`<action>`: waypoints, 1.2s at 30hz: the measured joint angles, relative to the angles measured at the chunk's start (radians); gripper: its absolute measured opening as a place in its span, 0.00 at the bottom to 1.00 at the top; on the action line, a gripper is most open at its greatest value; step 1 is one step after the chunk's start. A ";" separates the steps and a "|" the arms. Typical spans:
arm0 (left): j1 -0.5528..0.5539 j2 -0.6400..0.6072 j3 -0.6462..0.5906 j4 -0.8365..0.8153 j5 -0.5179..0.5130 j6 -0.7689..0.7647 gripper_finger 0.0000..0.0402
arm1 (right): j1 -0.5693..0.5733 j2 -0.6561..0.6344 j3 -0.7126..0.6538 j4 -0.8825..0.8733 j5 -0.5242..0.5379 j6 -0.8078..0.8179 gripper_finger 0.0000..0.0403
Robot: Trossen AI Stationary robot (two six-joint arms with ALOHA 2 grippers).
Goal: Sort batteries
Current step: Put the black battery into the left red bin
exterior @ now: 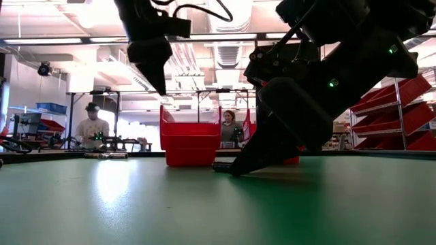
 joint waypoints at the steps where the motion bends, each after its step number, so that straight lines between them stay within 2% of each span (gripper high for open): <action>1: 0.000 0.000 0.014 -0.025 -0.002 -0.013 0.43 | 0.000 0.000 0.000 0.000 0.000 0.000 0.50; 4: -0.007 0.000 0.040 -0.023 -0.001 -0.051 0.43 | 0.002 0.000 0.000 0.000 0.000 0.000 0.50; 9: -0.033 0.009 0.039 0.105 0.016 -0.043 0.43 | 0.002 0.000 0.000 0.000 0.000 0.000 0.50; 19: -0.034 0.060 -0.007 0.071 0.074 -0.055 0.43 | 0.004 0.000 0.000 0.000 0.000 0.006 0.50; 25: -0.034 0.057 -0.020 0.002 0.056 -0.113 0.43 | 0.004 0.000 0.000 0.000 0.000 0.006 0.50; 36: -0.038 0.052 -0.006 -0.025 0.050 -0.130 0.43 | 0.004 0.000 0.000 0.000 0.000 0.005 0.50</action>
